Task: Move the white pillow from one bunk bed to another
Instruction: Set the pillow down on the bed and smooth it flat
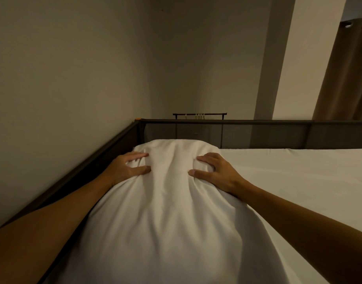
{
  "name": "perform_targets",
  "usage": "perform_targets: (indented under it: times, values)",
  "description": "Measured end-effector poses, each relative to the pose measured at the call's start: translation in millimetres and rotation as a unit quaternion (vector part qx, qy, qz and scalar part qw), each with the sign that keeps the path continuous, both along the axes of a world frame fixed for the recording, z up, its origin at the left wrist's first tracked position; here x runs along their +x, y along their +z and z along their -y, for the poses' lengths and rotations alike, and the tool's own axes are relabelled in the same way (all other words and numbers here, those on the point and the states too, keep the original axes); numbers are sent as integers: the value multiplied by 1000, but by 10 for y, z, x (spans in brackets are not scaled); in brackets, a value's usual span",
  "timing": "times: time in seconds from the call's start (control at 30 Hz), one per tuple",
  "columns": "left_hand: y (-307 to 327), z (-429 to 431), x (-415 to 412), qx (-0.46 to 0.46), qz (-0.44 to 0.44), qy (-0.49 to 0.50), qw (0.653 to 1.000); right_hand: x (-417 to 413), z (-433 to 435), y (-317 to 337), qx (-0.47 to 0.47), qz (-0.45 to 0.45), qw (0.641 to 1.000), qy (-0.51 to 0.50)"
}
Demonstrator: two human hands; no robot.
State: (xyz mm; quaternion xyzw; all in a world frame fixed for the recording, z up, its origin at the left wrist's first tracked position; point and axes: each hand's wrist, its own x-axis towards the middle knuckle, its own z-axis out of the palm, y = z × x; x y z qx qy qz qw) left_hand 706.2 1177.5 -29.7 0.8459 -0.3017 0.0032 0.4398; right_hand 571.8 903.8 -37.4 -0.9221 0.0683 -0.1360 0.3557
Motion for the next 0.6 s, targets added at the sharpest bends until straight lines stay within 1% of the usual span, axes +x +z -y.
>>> perform_targets:
  times: [0.2, 0.33, 0.43, 0.5, 0.53, 0.6]
  values:
    - [-121, 35, -65, -10, -31, 12, 999, -38, 156, -147, 21, -59, 998, -9]
    - [-136, -19, -22, 30, -59, 13, 998, -91, 280, -251, 20, -82, 996, -18]
    - [-73, -111, 38, 101, -78, 13, 992, -123, 336, -238, 11, -106, 994, -13]
    - [71, -149, 112, 198, -77, 16, 977, -96, 397, -151, 2, -121, 993, -17]
    - [181, -140, 158, 250, -68, 29, 965, -67, 444, -84, 0, -117, 993, -31]
    - [371, -75, 215, 300, -52, 80, 949, 42, 545, 71, -18, -102, 992, -72]
